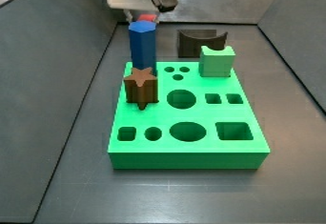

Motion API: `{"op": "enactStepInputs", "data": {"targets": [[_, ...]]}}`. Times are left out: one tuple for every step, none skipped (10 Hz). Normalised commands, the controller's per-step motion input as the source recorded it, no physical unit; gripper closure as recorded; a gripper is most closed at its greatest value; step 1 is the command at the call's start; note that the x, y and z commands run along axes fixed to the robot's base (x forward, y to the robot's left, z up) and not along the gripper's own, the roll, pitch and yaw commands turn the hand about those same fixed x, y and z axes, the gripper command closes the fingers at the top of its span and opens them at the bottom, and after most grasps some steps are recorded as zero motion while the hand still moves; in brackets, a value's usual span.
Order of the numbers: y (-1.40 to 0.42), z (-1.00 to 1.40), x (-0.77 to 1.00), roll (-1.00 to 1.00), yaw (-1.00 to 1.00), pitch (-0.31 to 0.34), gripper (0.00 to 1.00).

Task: Pick up the square-circle object. Move up. Rotate the square-circle object. Place the square-circle object on the fixture. Regrasp the square-circle object. Move to above the board. Insert the square-circle object.
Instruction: Move up, then rotate the square-circle object.

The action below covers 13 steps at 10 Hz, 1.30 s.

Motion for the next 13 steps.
{"op": "enactStepInputs", "data": {"targets": [[0.0,0.54,-0.01,0.0,-0.01,0.053,1.0],[0.01,0.39,-0.01,0.01,-0.01,0.061,1.0],[0.0,0.24,-0.02,0.02,-0.02,0.061,1.0],[-0.86,0.83,0.21,0.0,0.0,0.0,1.0],[-0.82,0.77,0.19,0.0,0.01,0.014,1.0],[-0.7,0.7,0.13,0.02,0.02,0.029,1.0],[-0.42,0.52,0.04,0.05,0.02,0.034,1.0],[-0.21,0.38,0.01,0.07,0.02,0.034,1.0],[-0.05,0.17,0.0,0.08,0.02,0.054,1.0],[0.0,0.0,0.0,0.0,-1.0,0.0,1.0],[0.02,-0.06,0.02,0.0,-1.0,-0.001,1.0],[0.03,-0.05,0.02,0.0,-1.0,-0.002,1.0],[0.02,-0.04,0.02,0.0,-1.0,-0.002,1.0]]}}
